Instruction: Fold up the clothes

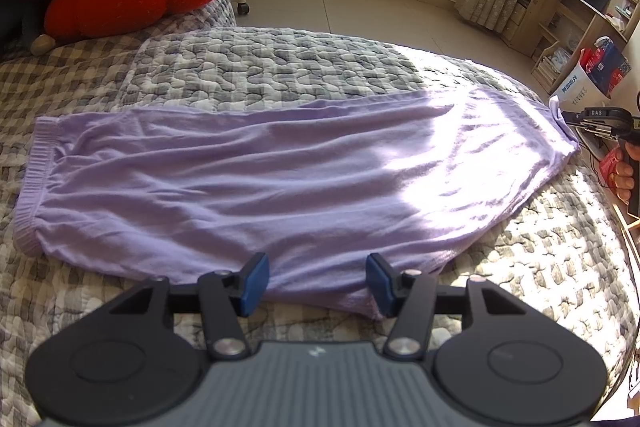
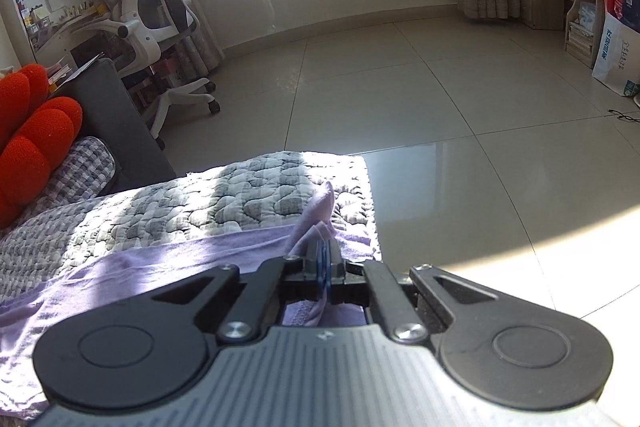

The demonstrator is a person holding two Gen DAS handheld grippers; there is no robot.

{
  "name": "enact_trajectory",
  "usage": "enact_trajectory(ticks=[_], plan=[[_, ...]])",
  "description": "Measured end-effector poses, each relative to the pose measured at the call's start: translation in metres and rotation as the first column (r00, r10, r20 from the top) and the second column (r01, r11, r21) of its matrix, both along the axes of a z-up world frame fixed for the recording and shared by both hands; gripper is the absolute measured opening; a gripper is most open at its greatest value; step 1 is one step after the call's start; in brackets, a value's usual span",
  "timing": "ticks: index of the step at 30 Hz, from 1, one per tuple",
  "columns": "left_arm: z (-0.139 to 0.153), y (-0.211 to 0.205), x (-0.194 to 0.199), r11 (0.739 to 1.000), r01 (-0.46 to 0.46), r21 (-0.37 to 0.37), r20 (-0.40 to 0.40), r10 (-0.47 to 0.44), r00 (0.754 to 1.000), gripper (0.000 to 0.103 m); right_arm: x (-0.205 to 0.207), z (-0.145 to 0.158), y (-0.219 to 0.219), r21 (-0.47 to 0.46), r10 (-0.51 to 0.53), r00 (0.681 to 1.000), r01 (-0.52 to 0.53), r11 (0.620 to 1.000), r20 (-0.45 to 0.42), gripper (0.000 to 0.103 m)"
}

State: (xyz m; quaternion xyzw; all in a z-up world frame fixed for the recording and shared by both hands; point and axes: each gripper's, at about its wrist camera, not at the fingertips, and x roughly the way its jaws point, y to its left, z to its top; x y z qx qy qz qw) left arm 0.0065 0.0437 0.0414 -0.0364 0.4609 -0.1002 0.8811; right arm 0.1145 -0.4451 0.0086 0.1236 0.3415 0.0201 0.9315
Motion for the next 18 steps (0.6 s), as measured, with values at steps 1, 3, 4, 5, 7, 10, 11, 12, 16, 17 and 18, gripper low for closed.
enact_trajectory(ticks=[1,3,4,5,7,10,11,12,16,17,18], plan=[[0.0,0.0,0.0,1.0,0.001,0.001,0.0,-0.001,1.0,0.055,-0.001,0.002,0.0,-0.005,0.003,1.0,-0.003,1.0,0.007,0.002],[0.0,0.0,0.0,1.0,0.002,0.002,0.0,-0.002,1.0,0.055,-0.003,0.005,0.0,-0.017,0.0,1.0,0.0,1.0,0.017,0.002],[0.0,-0.001,0.0,1.0,0.002,0.002,0.001,-0.002,1.0,0.055,-0.003,0.006,0.0,-0.019,-0.001,1.0,0.001,1.0,0.021,0.002],[0.0,-0.001,0.0,1.0,0.002,0.003,0.0,-0.002,1.0,0.055,-0.004,0.007,-0.001,-0.018,-0.002,1.0,0.003,1.0,0.025,0.001],[-0.001,-0.001,0.0,1.0,0.002,0.003,0.0,-0.002,1.0,0.055,-0.005,0.009,-0.001,-0.036,-0.014,1.0,0.015,0.999,0.025,0.001],[0.0,0.0,0.0,1.0,0.001,0.001,0.0,-0.001,1.0,0.056,-0.012,0.015,-0.006,-0.056,-0.084,0.996,0.084,0.995,0.005,0.001],[0.0,0.0,0.001,1.0,0.0,0.0,-0.001,0.0,1.0,0.056,-0.015,0.017,-0.009,-0.061,-0.117,0.993,0.116,0.991,-0.003,0.001],[0.0,0.001,0.001,1.0,-0.001,-0.001,-0.001,0.001,1.0,0.056,-0.017,0.018,-0.012,-0.066,-0.145,0.989,0.144,0.987,-0.014,0.001],[0.001,0.0,0.0,1.0,0.0,-0.002,0.002,0.0,1.0,0.056,-0.027,0.01,-0.027,-0.065,-0.217,0.972,0.212,0.975,-0.088,0.001],[0.001,0.0,0.0,1.0,0.001,-0.001,0.003,-0.001,1.0,0.056,-0.028,0.005,-0.029,-0.061,-0.216,0.971,0.211,0.976,-0.104,0.001],[0.001,-0.001,0.0,1.0,0.001,0.001,0.004,-0.001,1.0,0.056,-0.028,0.0,-0.029,-0.057,-0.211,0.971,0.206,0.977,-0.111,0.001]])
